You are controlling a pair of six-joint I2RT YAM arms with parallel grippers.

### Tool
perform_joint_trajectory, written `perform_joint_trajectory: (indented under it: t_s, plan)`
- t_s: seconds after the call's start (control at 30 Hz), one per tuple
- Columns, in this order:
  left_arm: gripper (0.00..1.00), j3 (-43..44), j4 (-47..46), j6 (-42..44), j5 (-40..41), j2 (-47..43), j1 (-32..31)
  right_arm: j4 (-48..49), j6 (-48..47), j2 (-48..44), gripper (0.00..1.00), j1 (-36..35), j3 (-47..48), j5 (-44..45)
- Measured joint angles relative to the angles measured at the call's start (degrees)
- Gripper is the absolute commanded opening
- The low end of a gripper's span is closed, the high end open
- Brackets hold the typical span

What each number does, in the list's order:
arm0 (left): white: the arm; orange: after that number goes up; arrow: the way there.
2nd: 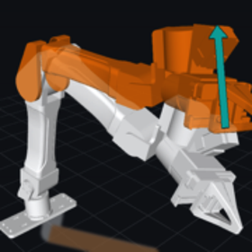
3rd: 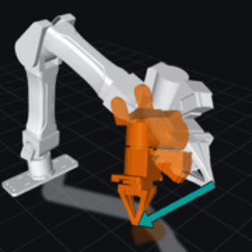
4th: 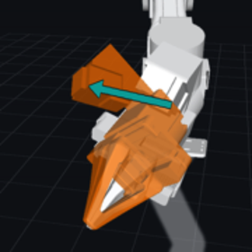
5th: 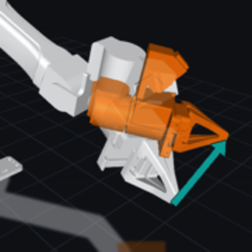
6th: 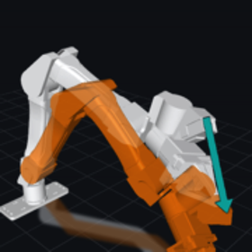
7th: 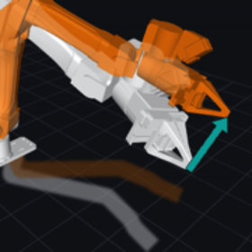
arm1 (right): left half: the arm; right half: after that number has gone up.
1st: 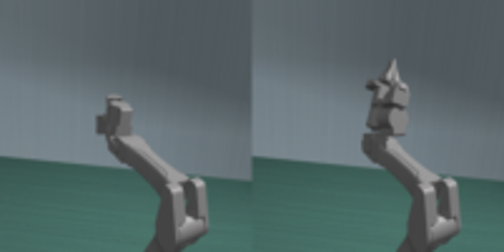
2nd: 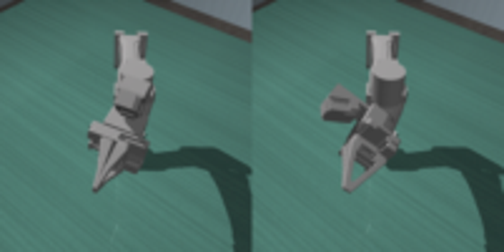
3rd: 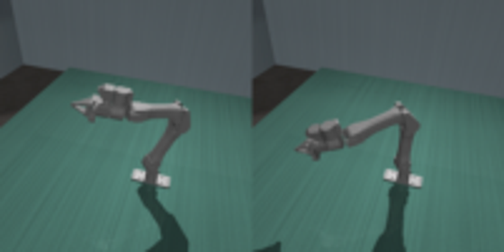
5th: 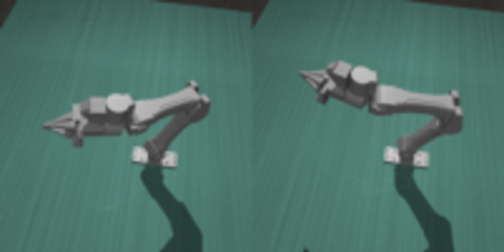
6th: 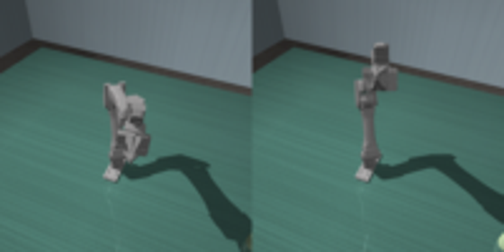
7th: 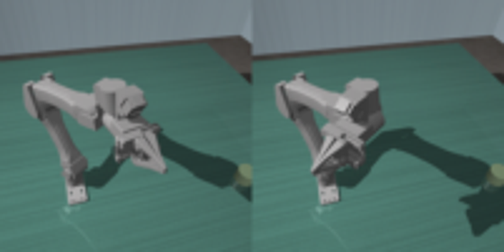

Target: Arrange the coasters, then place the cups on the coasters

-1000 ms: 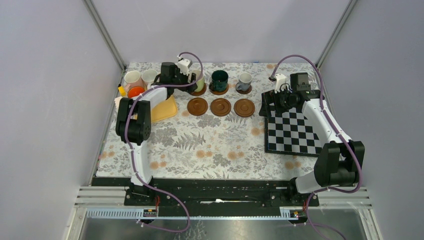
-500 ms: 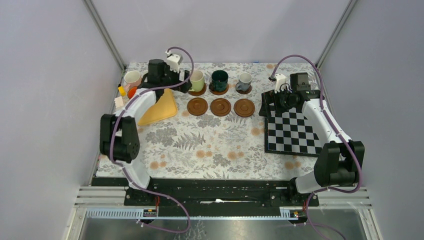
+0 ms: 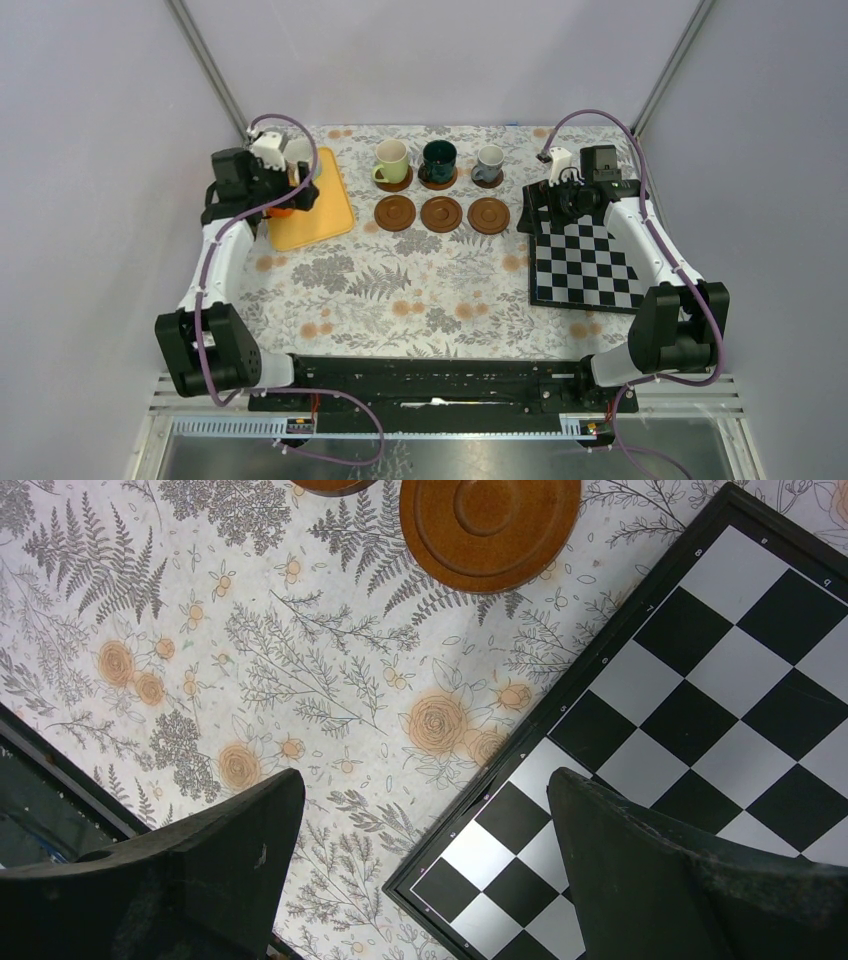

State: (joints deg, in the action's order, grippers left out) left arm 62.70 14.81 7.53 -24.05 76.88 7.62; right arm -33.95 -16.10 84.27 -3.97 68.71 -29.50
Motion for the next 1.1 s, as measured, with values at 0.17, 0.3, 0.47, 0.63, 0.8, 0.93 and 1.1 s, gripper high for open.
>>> perform_joint_trajectory:
  t_s: [0.17,0.3,0.47,0.63,0.8,0.93,1.1]
  plan:
    - [0.99,-0.5,7.08,7.67,-2.84,1.64,8.94,-0.02,-0.17,0.0,0.98,0.0,0.0,-0.17]
    - [0.96,-0.09,9.6,12.66,-6.01,6.71,15.45,-0.07,-0.17,0.0,0.98,0.0,0.0,-1.01]
    - [0.82,2.01,10.16,15.85,-7.61,16.76,21.4,-0.63,-0.2,0.0,0.98,0.0,0.0,-1.7]
    - [0.76,2.43,7.63,16.68,-7.52,22.36,22.32,-1.27,-0.44,0.0,0.98,0.0,0.0,-1.7]
    - [0.69,0.46,0.31,17.35,-8.22,22.73,22.16,-1.55,-0.63,0.0,0.98,0.0,0.0,-1.7]
    - [0.64,0.83,-3.26,18.25,-8.81,23.56,22.16,-1.57,-0.63,0.0,0.98,0.0,0.0,-1.68]
    - [0.55,3.13,-4.0,18.82,-9.99,26.77,22.16,-1.57,-0.63,0.0,0.98,0.0,0.0,-1.68]
